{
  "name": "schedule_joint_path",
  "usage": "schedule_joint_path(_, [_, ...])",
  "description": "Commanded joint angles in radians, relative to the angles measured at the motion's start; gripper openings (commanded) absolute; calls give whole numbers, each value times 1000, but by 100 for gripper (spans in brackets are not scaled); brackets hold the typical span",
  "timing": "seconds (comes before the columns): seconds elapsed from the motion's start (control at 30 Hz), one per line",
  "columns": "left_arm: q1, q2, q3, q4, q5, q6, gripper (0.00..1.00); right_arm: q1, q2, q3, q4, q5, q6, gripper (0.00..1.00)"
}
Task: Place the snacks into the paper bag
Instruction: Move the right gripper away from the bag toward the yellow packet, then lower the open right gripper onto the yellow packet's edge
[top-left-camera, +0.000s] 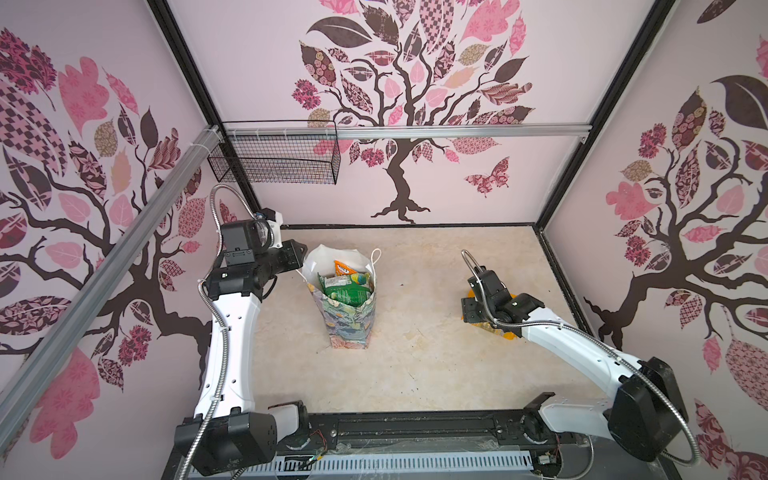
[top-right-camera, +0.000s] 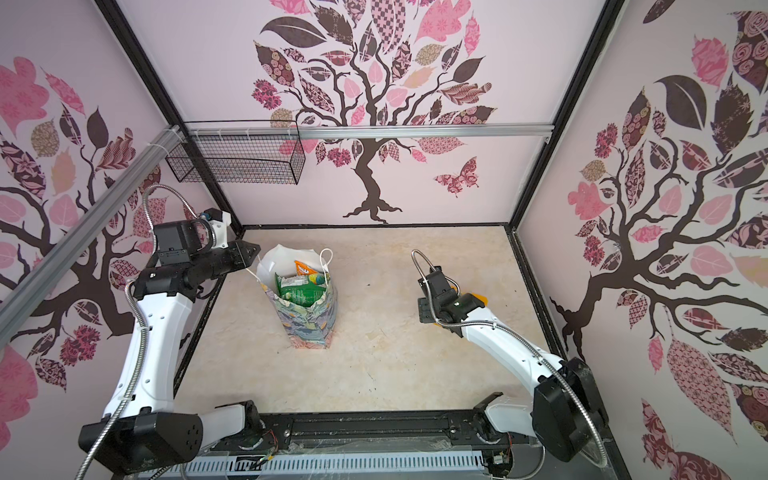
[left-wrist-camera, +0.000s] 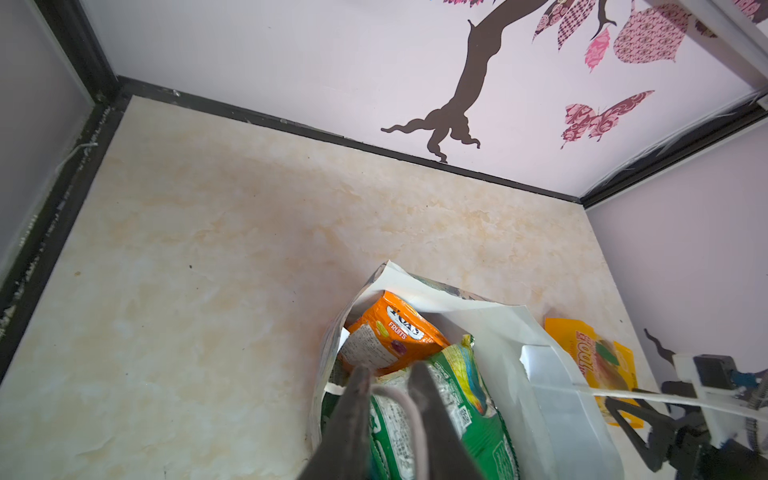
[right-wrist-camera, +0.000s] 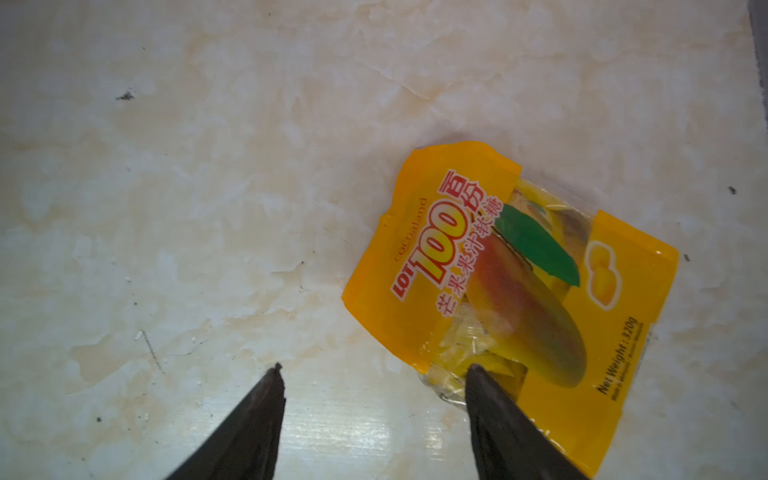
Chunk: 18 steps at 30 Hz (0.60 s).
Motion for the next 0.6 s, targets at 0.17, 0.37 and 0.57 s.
schedule_joint_path(0.17, [23,-2,-30,32,34,-9,0,-3,-61,-120,130,-129,131,72])
schedule_joint_path(0.37, [36,-13,-40,51,55,-19,0,-7,-79,-214,235,-147,210,73])
schedule_joint_path(0.57, [38,-6,-40,53,74,-24,0,-22,-72,-296,391,-197,287,72])
